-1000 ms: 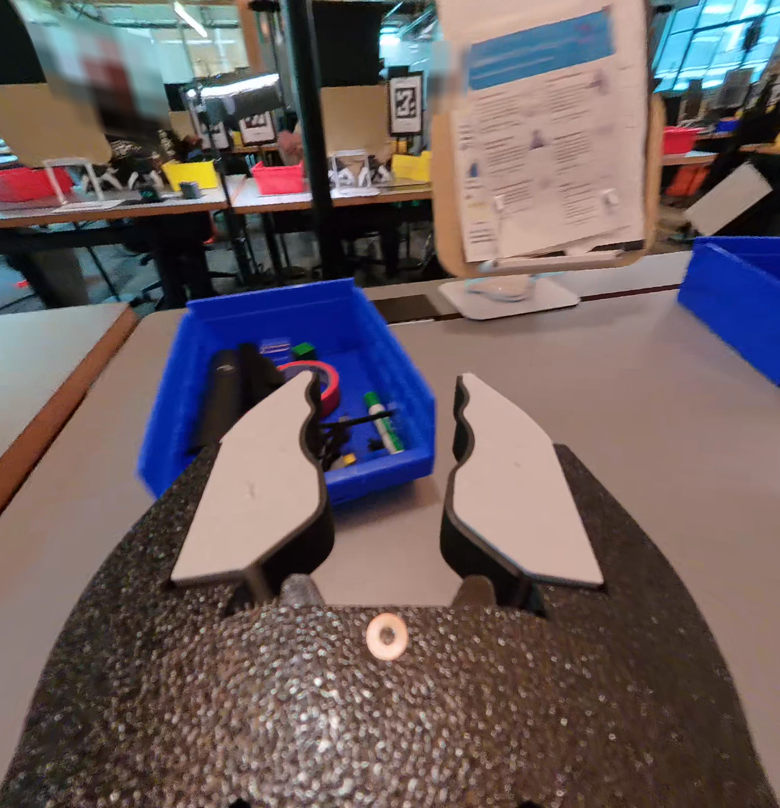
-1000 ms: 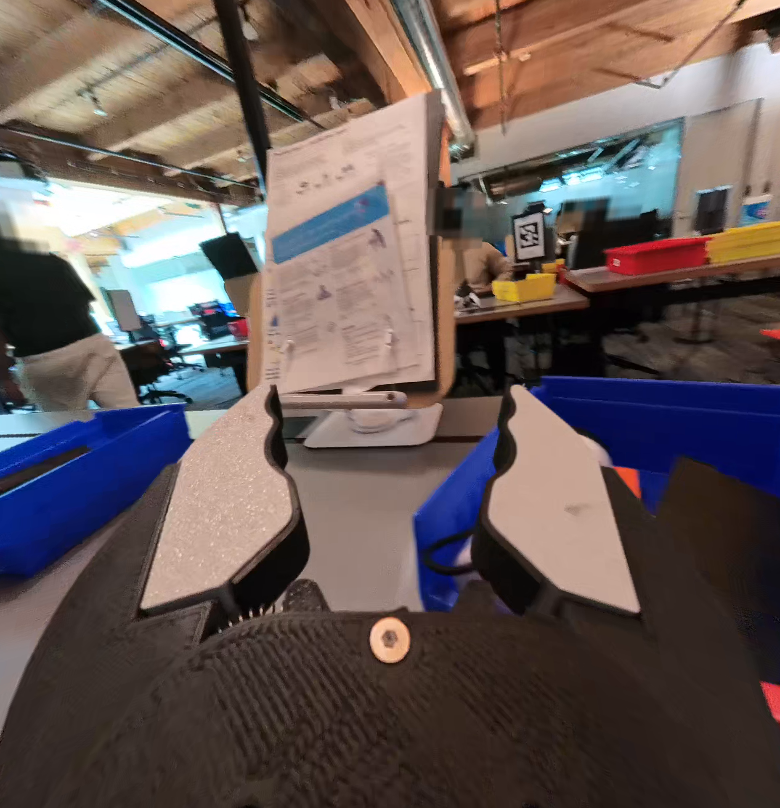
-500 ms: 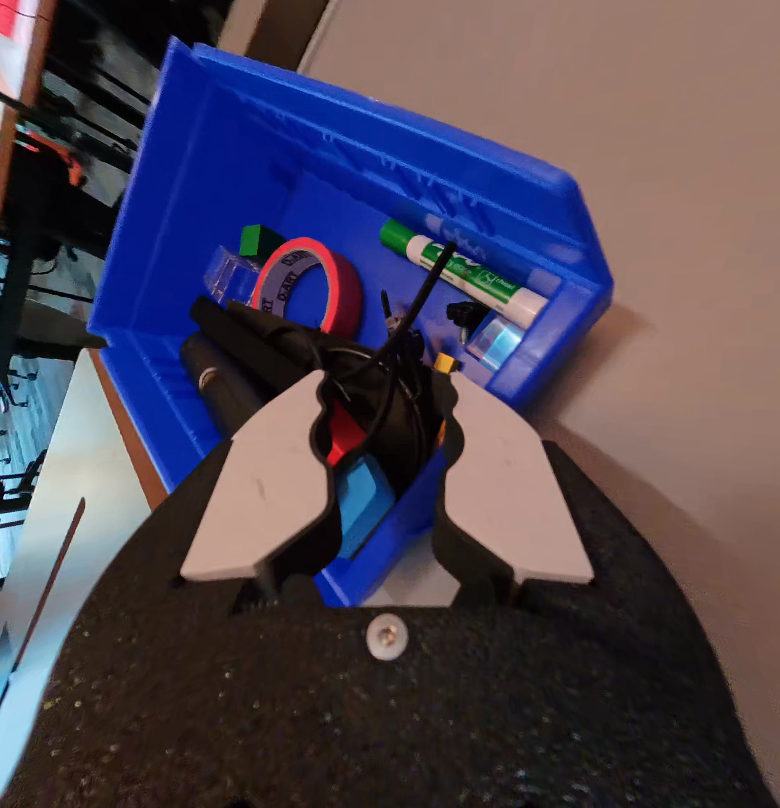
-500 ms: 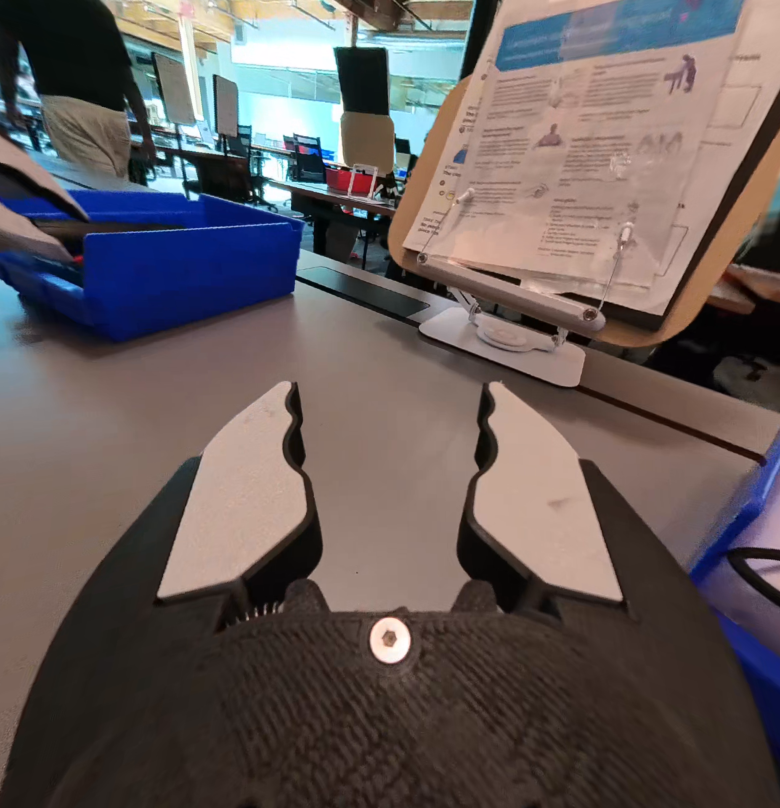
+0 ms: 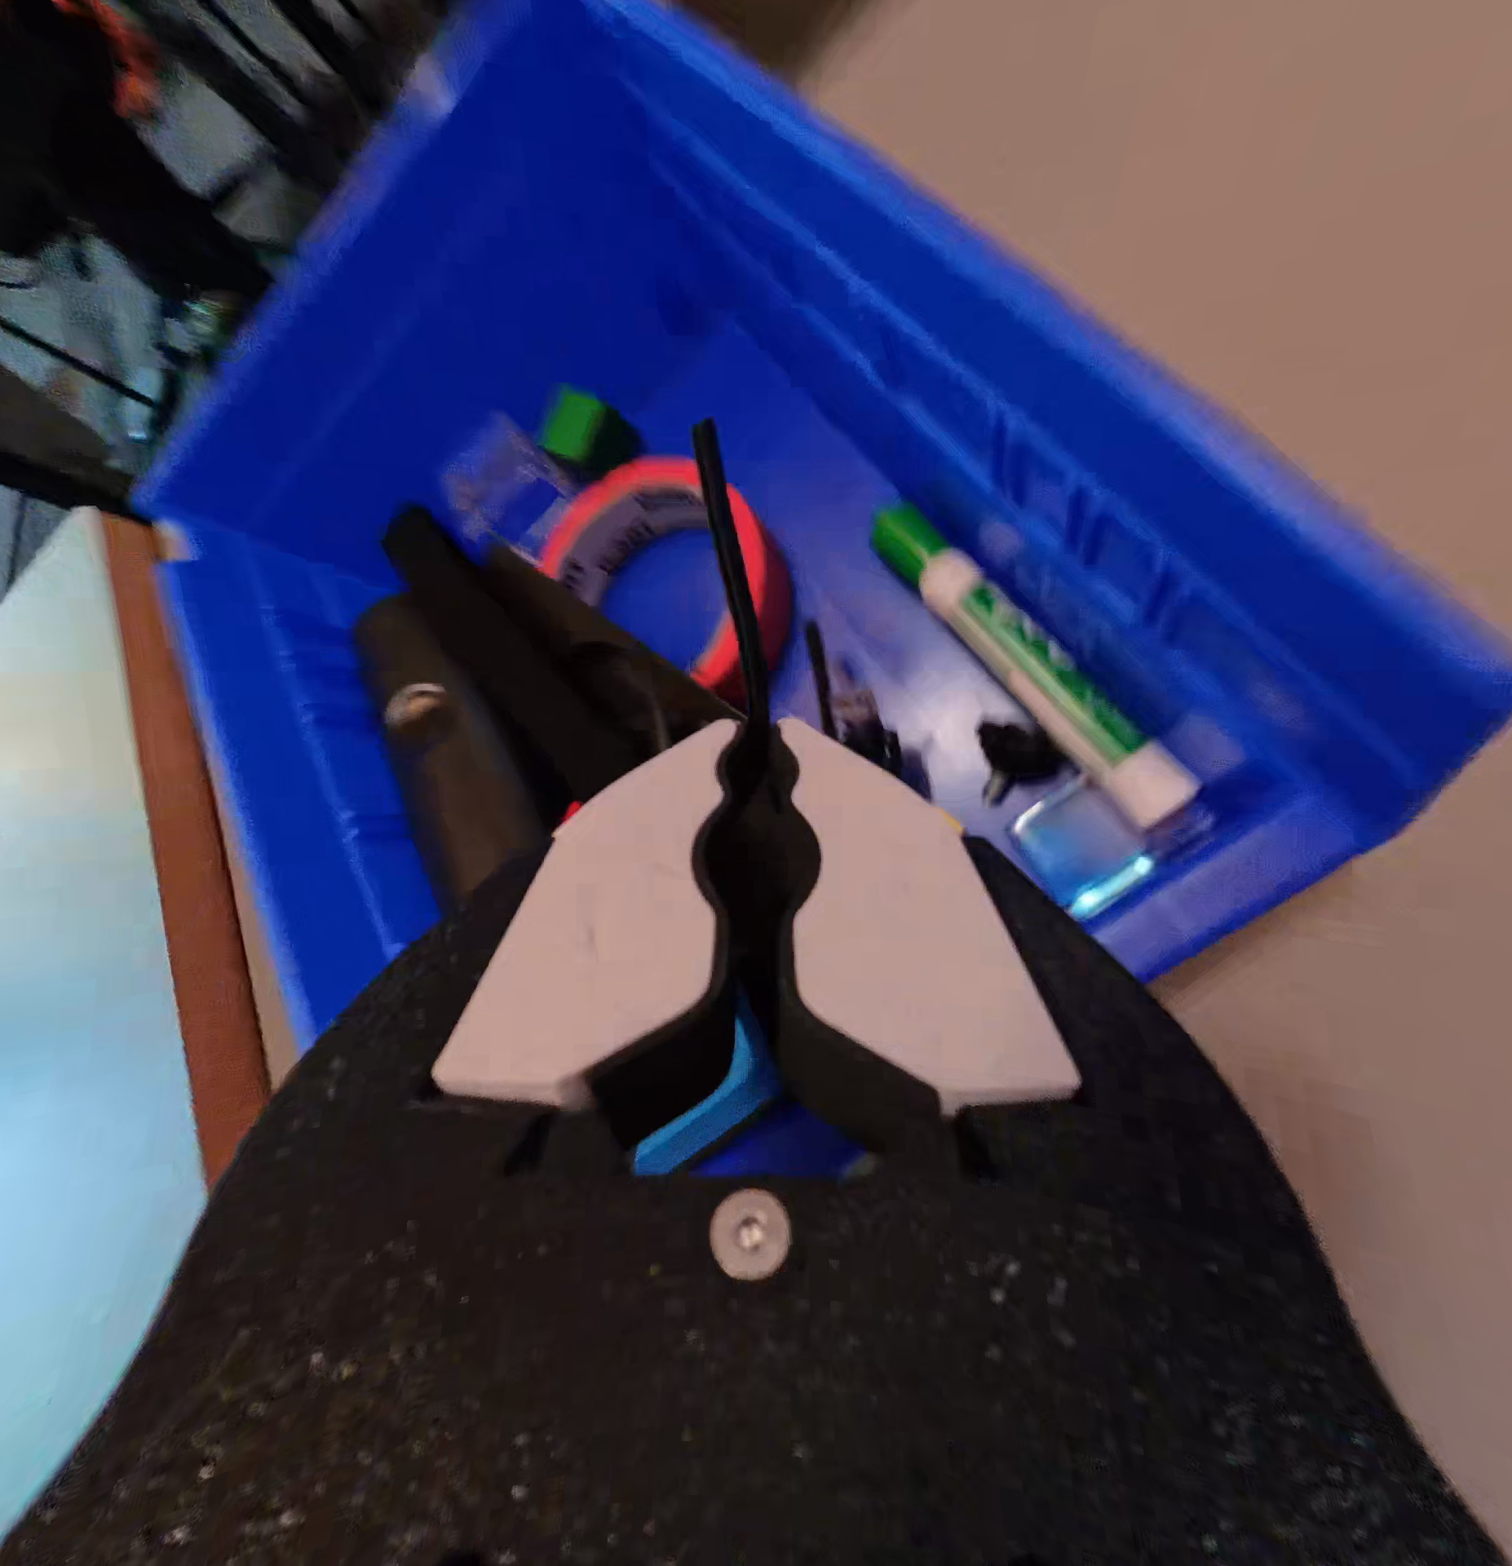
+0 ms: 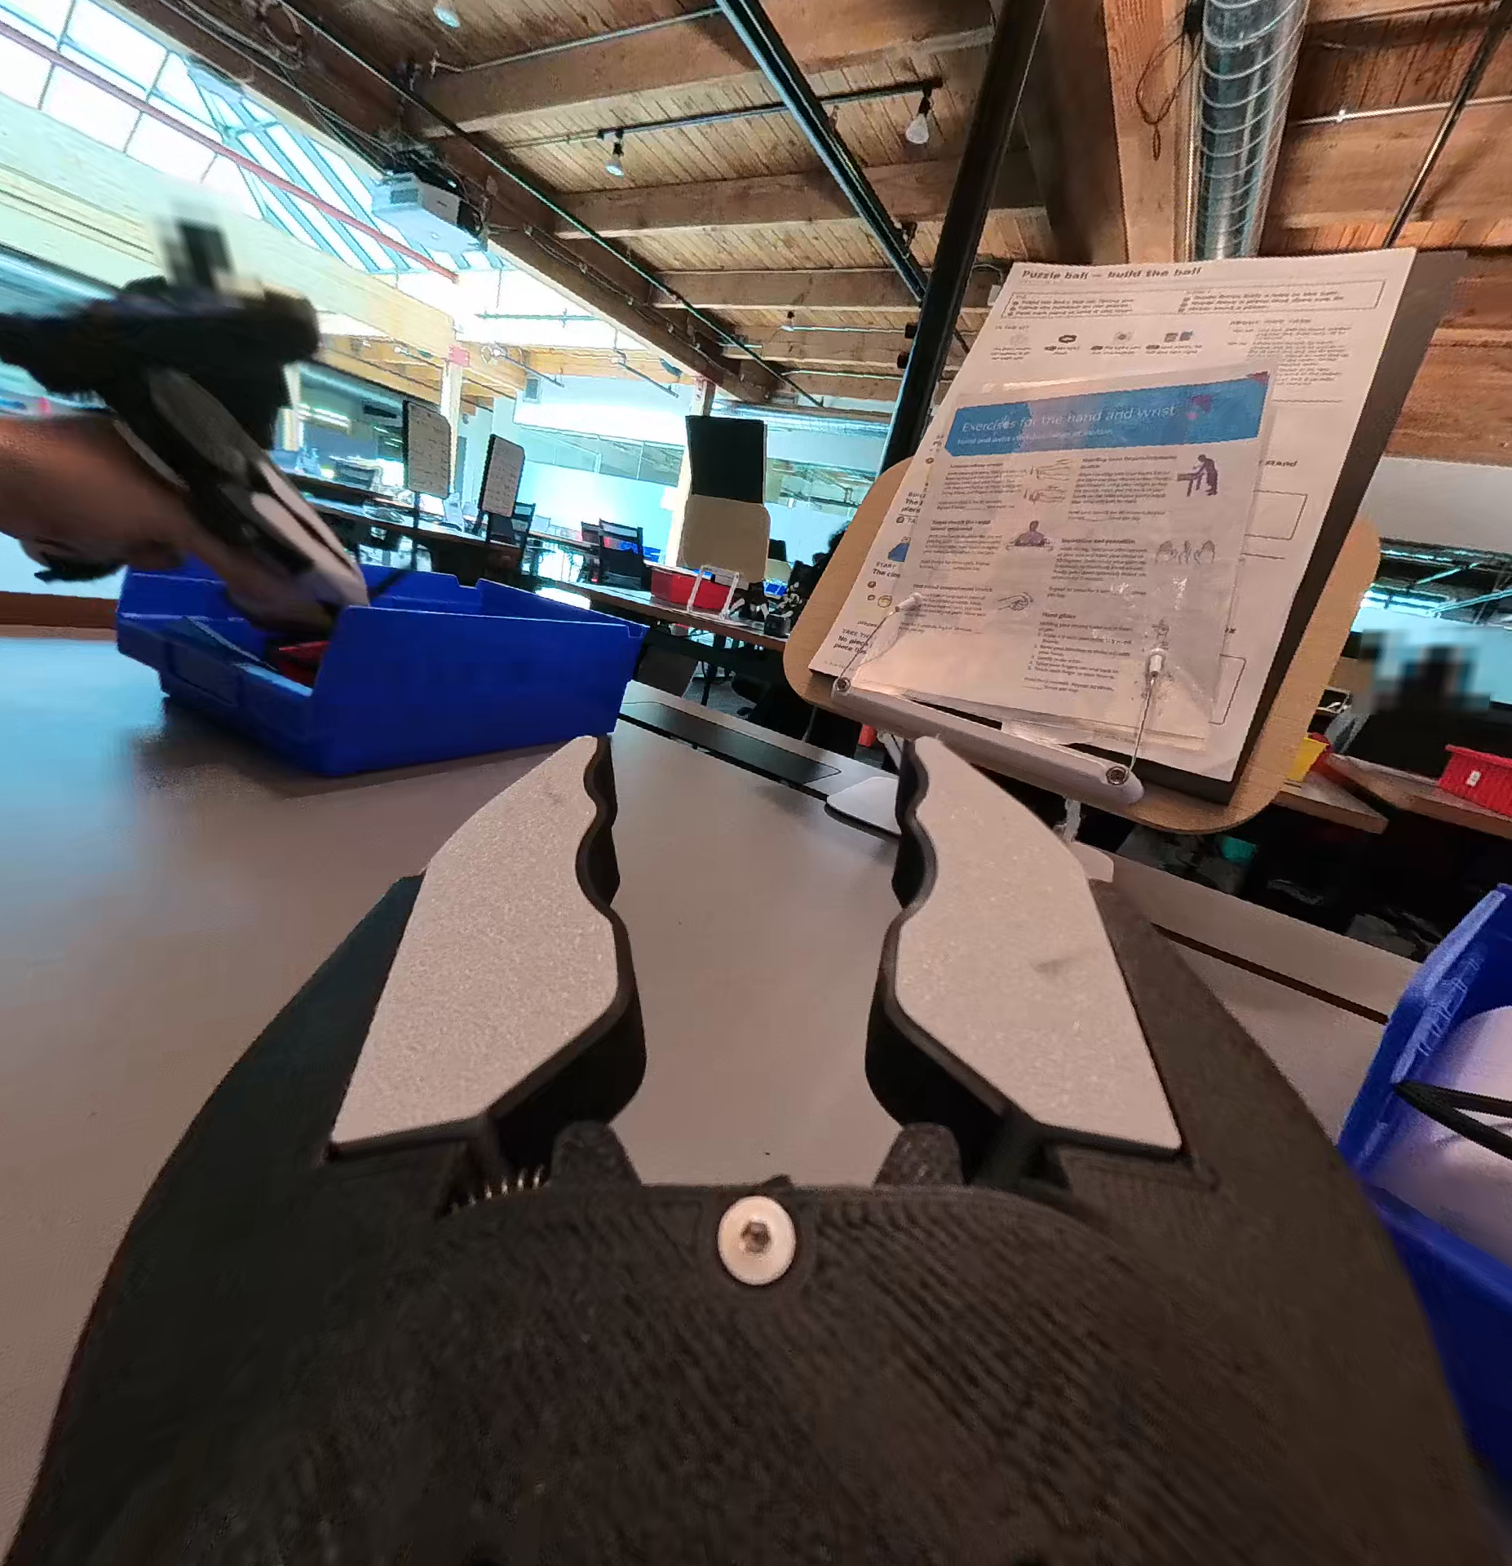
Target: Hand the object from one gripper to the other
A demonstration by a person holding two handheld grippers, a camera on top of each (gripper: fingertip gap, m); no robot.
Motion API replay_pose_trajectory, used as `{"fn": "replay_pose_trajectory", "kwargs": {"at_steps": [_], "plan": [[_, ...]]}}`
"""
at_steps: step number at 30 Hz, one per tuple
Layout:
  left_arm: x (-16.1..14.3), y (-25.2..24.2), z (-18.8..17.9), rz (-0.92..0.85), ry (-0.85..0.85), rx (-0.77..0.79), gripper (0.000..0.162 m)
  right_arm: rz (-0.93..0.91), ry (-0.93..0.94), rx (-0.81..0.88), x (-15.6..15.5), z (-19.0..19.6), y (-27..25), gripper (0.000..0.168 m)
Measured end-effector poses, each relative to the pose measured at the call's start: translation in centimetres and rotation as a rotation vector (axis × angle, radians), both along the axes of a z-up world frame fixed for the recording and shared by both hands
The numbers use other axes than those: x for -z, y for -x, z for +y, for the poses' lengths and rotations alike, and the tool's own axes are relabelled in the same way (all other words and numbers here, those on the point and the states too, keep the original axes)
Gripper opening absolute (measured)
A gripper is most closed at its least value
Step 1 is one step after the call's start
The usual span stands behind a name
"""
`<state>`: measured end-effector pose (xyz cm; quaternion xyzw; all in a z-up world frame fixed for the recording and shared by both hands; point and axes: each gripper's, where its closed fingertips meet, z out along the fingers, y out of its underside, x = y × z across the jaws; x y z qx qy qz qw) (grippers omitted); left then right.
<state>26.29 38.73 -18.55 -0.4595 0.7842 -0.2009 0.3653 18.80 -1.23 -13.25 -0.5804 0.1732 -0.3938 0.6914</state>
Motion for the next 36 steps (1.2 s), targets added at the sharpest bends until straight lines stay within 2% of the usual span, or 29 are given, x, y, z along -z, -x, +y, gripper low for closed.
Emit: {"fn": "replay_pose_trajectory", "kwargs": {"at_steps": [1, 4, 7, 9, 11, 13, 17, 20, 22, 25, 29, 32, 34, 36], "plan": [[-2.2, 0.3, -0.2, -0.114, 0.087, -0.033, 0.004, 0.004, 0.0, -0.003, 0.0, 0.0, 0.0, 0.063], [-10.3, 3.4, -3.2, -0.493, 0.427, 0.021, 0.003, 0.023, -0.027, -0.033, -0.1, 0.3, 0.1, 0.063], [-15.7, 8.8, -8.0, -0.701, 0.721, 0.203, 0.003, 0.014, -0.069, -0.089, -0.8, 1.2, 0.9, 0.062], [-18.2, 11.3, -11.9, -0.698, 0.871, 0.37, 0.003, -0.006, -0.085, -0.132, -1.3, 2.2, 1.8, 0.062], [-19.7, 13.8, -16.2, -0.657, 0.896, 0.538, 0.003, -0.044, -0.098, -0.203, -1.9, 3.9, 3.3, 0.06], [-19.8, 15.7, -20.4, -0.612, 0.857, 0.658, 0.003, -0.076, -0.095, -0.285, -2.4, 6.0, 5.1, 0.061], [-18.6, 17.5, -26.8, -0.517, 0.832, 0.772, 0.003, -0.099, -0.067, -0.462, -2.5, 10.4, 8.8, 0.06], [-19.3, 20.1, -29.8, -0.505, 0.915, 0.888, 0.003, -0.134, -0.013, -0.394, -2.4, 11.6, 8.8, 0.064], [-20.1, 21.7, -30.5, -0.538, 0.905, 0.941, 0.003, -0.167, -0.021, -0.421, -2.8, 11.9, 9.4, 0.062], [-20.4, 22.5, -29.9, -0.582, 0.835, 0.925, 0.003, -0.15, -0.065, -0.503, -3.4, 12.6, 10.4, 0.058], [-21.7, 24.9, -29.5, -0.544, 0.985, 0.987, 0.003, -0.175, -0.005, -0.472, -3.0, 14.3, 10.7, 0.058], [-21.9, 26.3, -29.7, -0.52, 0.998, 1.017, 0.003, -0.213, -0.003, -0.452, -3.4, 15.1, 11.4, 0.054], [-22.3, 27.9, -30.2, -0.515, 1.001, 1.066, 0.004, -0.229, -0.01, -0.444, -3.8, 15.4, 11.7, 0.058], [-22.6, 29.0, -30.5, -0.552, 0.957, 1.084, 0.004, -0.243, -0.019, -0.47, -3.9, 15.7, 12.3, 0.057]]}}
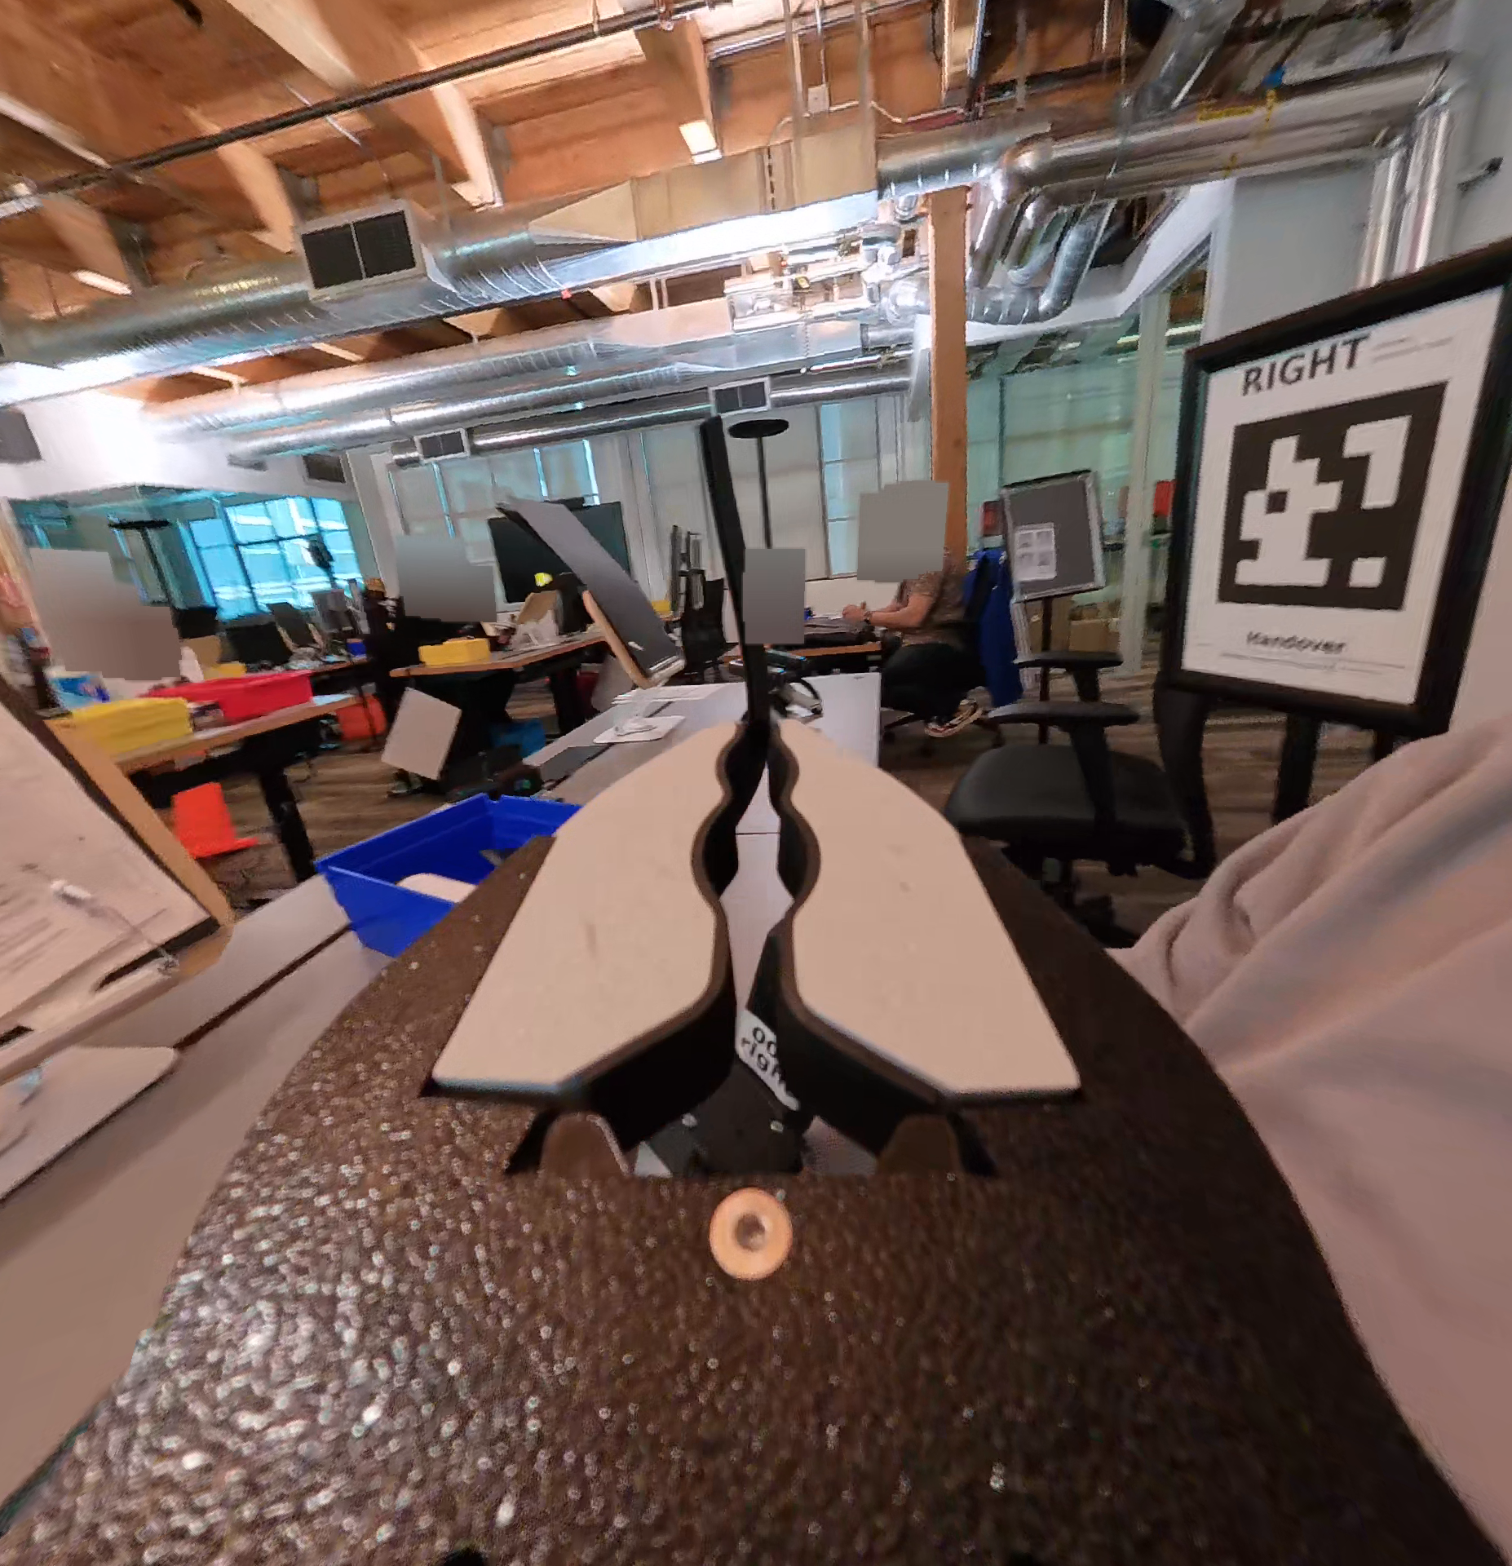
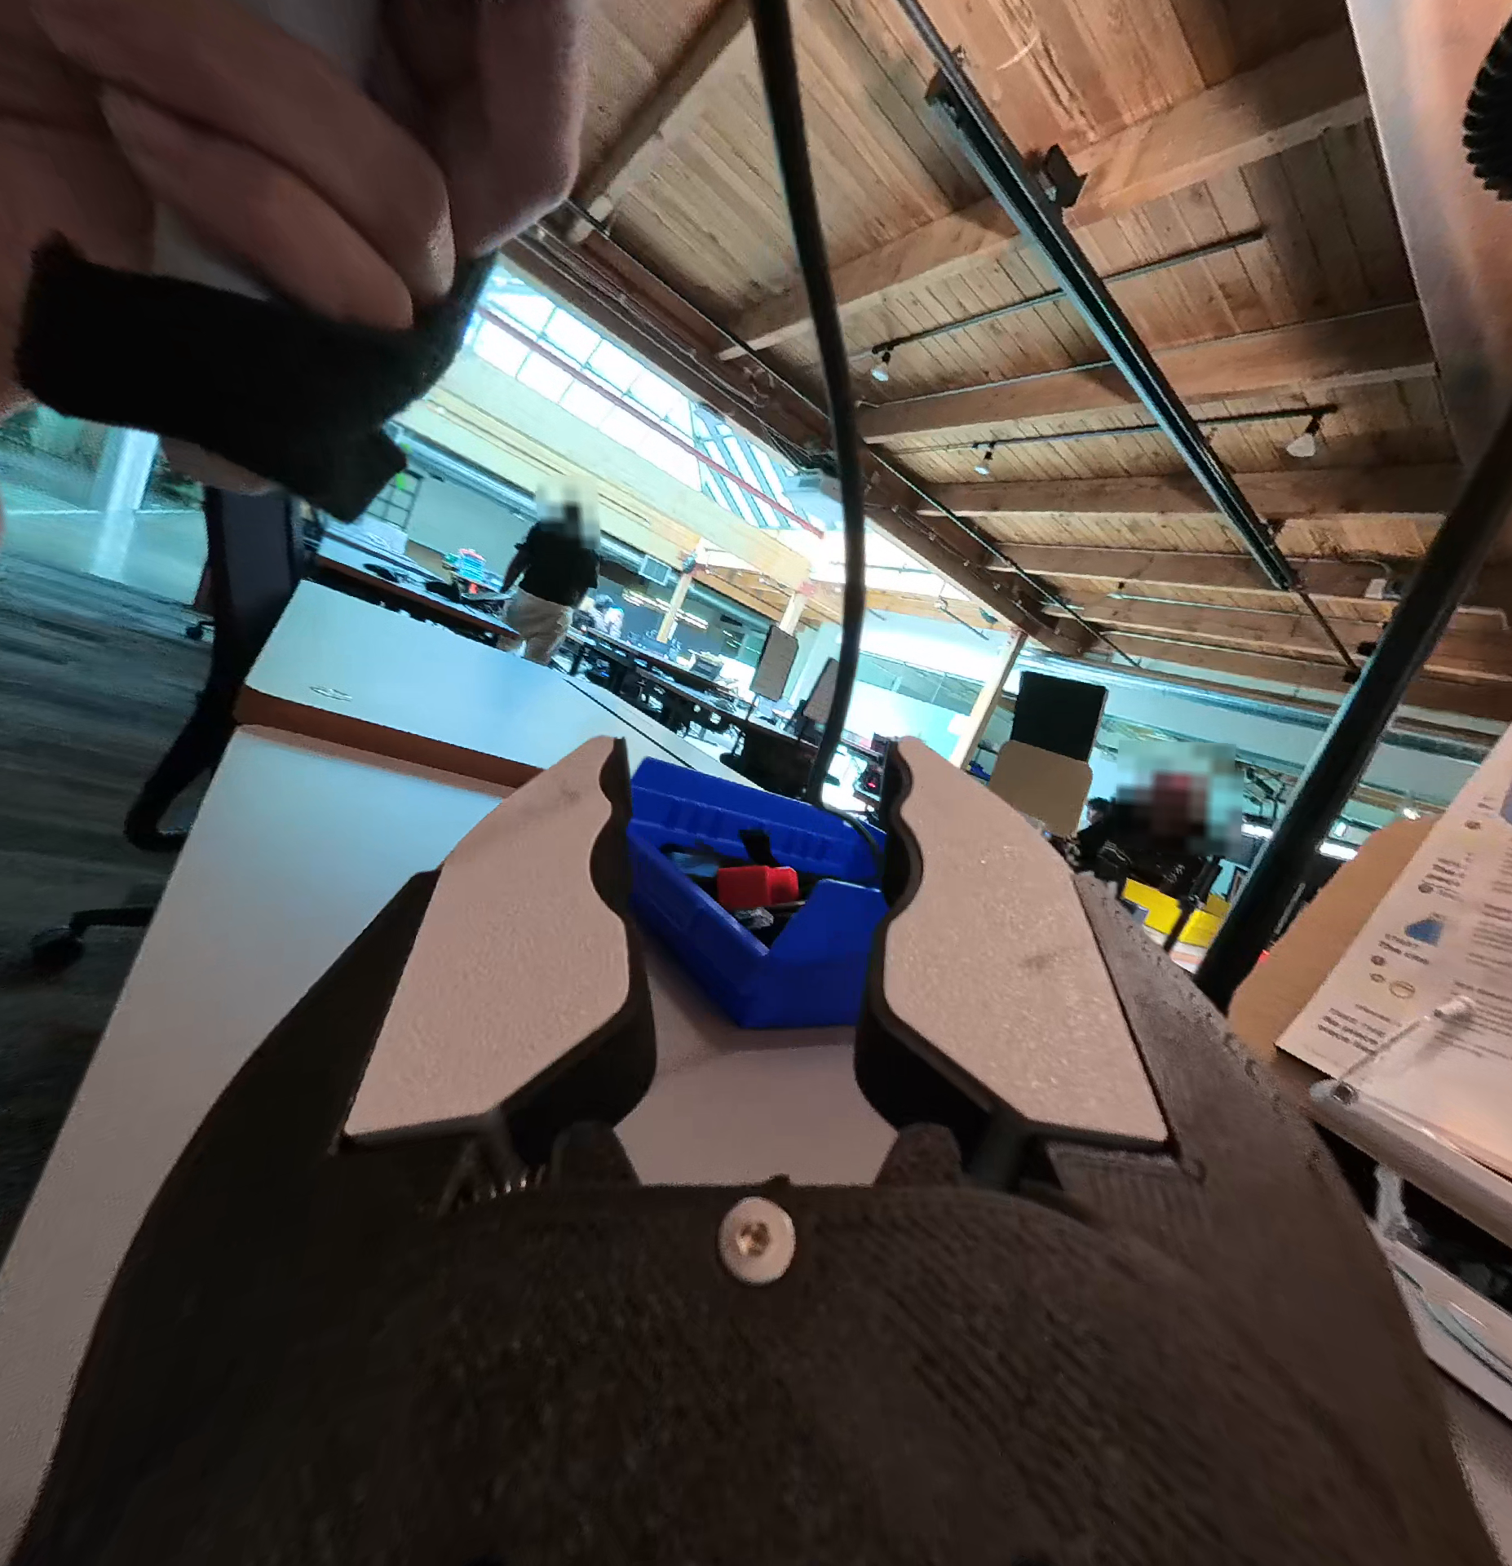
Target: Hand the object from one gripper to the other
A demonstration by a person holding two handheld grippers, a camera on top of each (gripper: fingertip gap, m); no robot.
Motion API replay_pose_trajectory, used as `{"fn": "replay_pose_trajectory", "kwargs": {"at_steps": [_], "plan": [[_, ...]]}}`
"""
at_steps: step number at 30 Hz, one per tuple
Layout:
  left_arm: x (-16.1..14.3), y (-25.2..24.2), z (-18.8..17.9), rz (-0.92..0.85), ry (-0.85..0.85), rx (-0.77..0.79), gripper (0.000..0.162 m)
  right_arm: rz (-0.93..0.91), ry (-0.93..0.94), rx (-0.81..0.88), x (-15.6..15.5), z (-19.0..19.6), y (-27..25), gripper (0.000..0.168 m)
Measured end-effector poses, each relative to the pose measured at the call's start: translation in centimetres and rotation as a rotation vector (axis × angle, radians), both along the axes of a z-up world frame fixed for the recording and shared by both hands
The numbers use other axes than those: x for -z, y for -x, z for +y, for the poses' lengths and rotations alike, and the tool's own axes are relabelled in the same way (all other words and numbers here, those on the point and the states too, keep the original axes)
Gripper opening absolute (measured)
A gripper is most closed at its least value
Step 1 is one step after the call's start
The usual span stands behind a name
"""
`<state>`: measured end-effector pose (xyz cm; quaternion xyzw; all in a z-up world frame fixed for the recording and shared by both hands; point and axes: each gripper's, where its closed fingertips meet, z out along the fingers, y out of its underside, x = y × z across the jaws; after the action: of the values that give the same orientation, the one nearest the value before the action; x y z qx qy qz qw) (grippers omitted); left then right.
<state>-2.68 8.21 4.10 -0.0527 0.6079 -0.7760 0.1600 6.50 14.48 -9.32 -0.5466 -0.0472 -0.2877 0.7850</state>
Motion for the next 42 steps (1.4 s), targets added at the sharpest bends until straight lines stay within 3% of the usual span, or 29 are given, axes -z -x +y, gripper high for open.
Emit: {"fn": "replay_pose_trajectory", "kwargs": {"at_steps": [6, 7, 9, 12, 15, 16, 18, 19, 22, 27, 33, 38, 41, 42], "plan": [[-1.3, 2.5, 0.0, -0.035, 0.04, 0.045, 0.003, -0.034, 0.01, -0.003, 0.0, 0.8, 0.6, 0.056], [-1.1, 2.1, 0.2, -0.049, 0.022, 0.002, 0.004, -0.036, 0.021, -0.006, 0.2, 1.0, 0.7, 0.048], [-0.7, 1.0, 0.7, -0.036, 0.018, -0.043, 0.003, -0.071, 0.05, -0.009, 0.6, 1.2, 0.9, 0.015], [-1.3, 0.7, 1.4, 0.05, 0.12, 0.025, 0.003, -0.083, 0.044, -0.089, 0.7, 1.4, 2.1, 0.033], [-1.0, -0.2, 1.8, 0.036, 0.111, -0.025, 0.003, 0.019, 0.051, -0.231, 1.1, 1.9, 3.0, 0.05], [-0.8, -0.6, 1.9, 0.046, 0.112, -0.039, 0.003, 0.026, 0.062, -0.215, 1.3, 1.9, 2.7, 0.047], [-1.1, -0.4, 2.0, 0.066, 0.142, -0.011, 0.003, -0.017, 0.099, -0.137, 1.7, 1.9, 1.8, 0.014], [-1.3, -0.2, 2.1, 0.067, 0.158, 0.003, 0.003, -0.04, 0.105, -0.109, 1.8, 1.8, 1.6, 0.007], [-1.6, 0.4, 2.0, 0.039, 0.151, 0.003, 0.003, -0.035, 0.08, -0.092, 1.3, 1.5, 1.4, 0.005], [-3.1, 1.4, 3.7, -0.063, 0.184, -0.078, 0.003, 0.015, -0.117, -0.003, -2.4, -1.8, -0.4, 0.005], [-3.4, -0.4, 6.8, -0.09, 0.215, -0.245, 0.003, 0.033, -0.402, 0.056, -8.9, -9.2, -0.8, 0.005], [-0.9, -4.2, 7.5, 0.044, 0.167, -0.312, 0.005, -0.001, -0.409, 0.116, -12.1, -11.9, 0.8, 0.005], [3.5, -7.6, 7.6, 0.188, -0.027, -0.387, 0.009, -0.022, -0.378, 0.27, -12.9, -13.8, 0.4, 0.004], [5.7, -8.8, 7.8, 0.258, -0.13, -0.428, 0.023, -0.004, -0.353, 0.333, -12.8, -14.3, -0.2, 0.004]]}}
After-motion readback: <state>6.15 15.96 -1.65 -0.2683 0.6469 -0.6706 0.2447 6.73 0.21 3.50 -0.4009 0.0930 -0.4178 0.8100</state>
